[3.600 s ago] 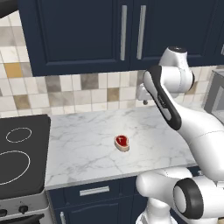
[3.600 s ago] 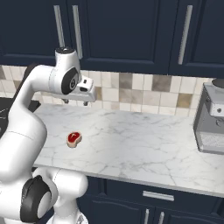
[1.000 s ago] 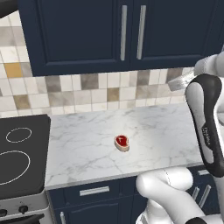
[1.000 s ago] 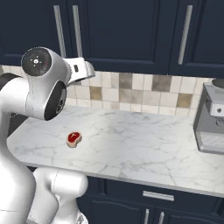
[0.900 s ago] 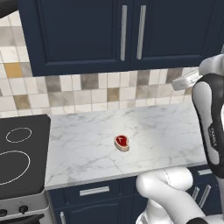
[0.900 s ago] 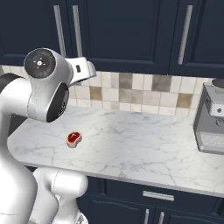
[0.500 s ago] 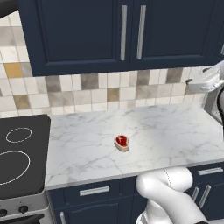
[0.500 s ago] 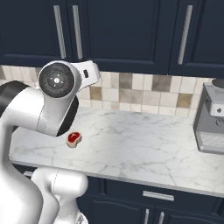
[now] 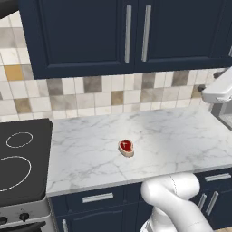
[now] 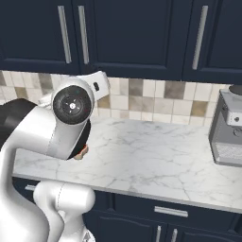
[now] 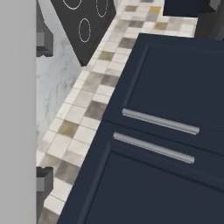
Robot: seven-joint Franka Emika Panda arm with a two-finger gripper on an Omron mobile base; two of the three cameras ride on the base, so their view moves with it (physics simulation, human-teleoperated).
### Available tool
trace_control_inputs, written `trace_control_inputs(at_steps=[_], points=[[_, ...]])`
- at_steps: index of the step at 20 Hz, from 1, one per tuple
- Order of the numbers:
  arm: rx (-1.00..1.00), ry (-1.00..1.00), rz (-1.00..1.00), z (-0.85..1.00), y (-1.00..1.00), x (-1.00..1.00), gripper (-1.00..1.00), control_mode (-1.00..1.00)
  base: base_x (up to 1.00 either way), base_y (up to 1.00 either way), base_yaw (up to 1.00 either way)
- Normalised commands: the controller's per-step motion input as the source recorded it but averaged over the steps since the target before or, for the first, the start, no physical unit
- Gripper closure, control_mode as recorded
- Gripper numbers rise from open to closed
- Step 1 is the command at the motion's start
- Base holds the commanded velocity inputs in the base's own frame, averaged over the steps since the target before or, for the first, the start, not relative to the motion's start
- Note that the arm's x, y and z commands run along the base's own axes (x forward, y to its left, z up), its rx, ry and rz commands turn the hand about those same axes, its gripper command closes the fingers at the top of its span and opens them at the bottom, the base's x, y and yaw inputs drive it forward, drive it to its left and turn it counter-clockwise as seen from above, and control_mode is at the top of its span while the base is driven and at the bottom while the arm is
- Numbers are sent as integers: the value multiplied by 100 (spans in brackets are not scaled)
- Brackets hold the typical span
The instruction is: Retrieve the tupperware from the cabinet, then place the raw meat into the tupperware to avoid contamination.
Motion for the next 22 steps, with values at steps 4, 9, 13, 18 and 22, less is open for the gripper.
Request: trace_control_inputs(at_steps=[4,9,13,18,22], points=[[0,0,-1,0,17,5,-100,-100,0,0,0],[0,0,-1,0,32,0,-100,-100,0,0,0],[0,0,0,2,34,0,-100,-100,0,0,0],[0,0,0,0,19,0,-100,-100,0,0,0],[3,1,4,-1,11,-8,-100,-100,0,0,0]])
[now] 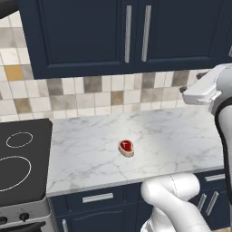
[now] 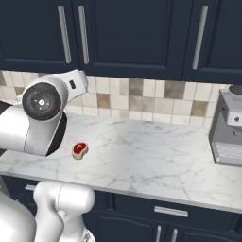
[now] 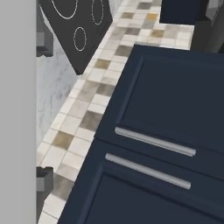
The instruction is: Retrieve the tupperware from the cabinet, then place the raw meat into the tupperware to avoid contamination.
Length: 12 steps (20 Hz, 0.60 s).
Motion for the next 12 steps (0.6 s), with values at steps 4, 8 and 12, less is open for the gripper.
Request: trace_control_inputs(at_steps=[4,8,12], points=[[3,2,11,-4,9,-22,-100,-100,0,0,0],[9,-2,7,-3,8,-10,-100,-100,0,0,0],[16,-7,1,0,17,2,-100,-100,0,0,0]])
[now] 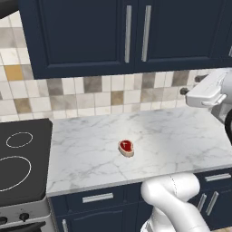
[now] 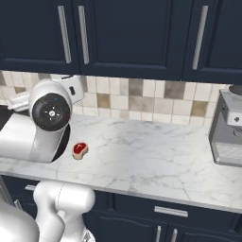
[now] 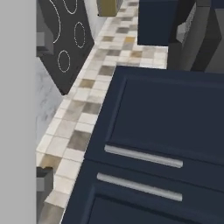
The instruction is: Retrieve the tupperware from the cabinet, then place the raw meat into the tupperware to avoid contamination.
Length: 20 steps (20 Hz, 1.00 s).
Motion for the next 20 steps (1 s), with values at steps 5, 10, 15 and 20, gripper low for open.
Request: trace_control_inputs(at_steps=[5,10,15,20], points=[[17,-7,-1,3,27,10,-100,-100,0,0,0],[12,-7,-3,2,19,12,-100,-100,0,0,0],[9,-10,-1,10,2,8,-100,-100,0,0,0],[6,-16,0,17,0,2,-100,-100,0,0,0]])
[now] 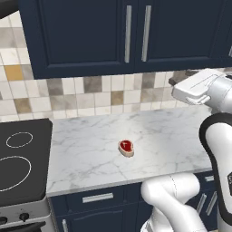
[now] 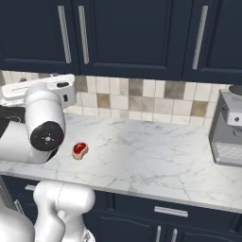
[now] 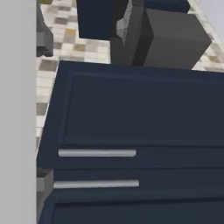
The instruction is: Retrieve the tupperware from the cabinet, then place the raw meat into the tupperware to avoid contamination.
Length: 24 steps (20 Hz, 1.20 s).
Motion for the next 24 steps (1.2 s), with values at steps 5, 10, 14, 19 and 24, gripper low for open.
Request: trace_control_inputs(at_steps=[5,10,14,19,24], points=[[0,-15,0,13,0,1,-100,-100,0,0,0],[-2,-3,0,6,0,1,-100,-100,0,0,0],[0,0,0,4,-5,1,-100,-100,0,0,0],[-1,2,-3,0,-9,16,-100,-100,0,0,0],[-2,1,-5,0,-4,34,-100,-100,0,0,0]])
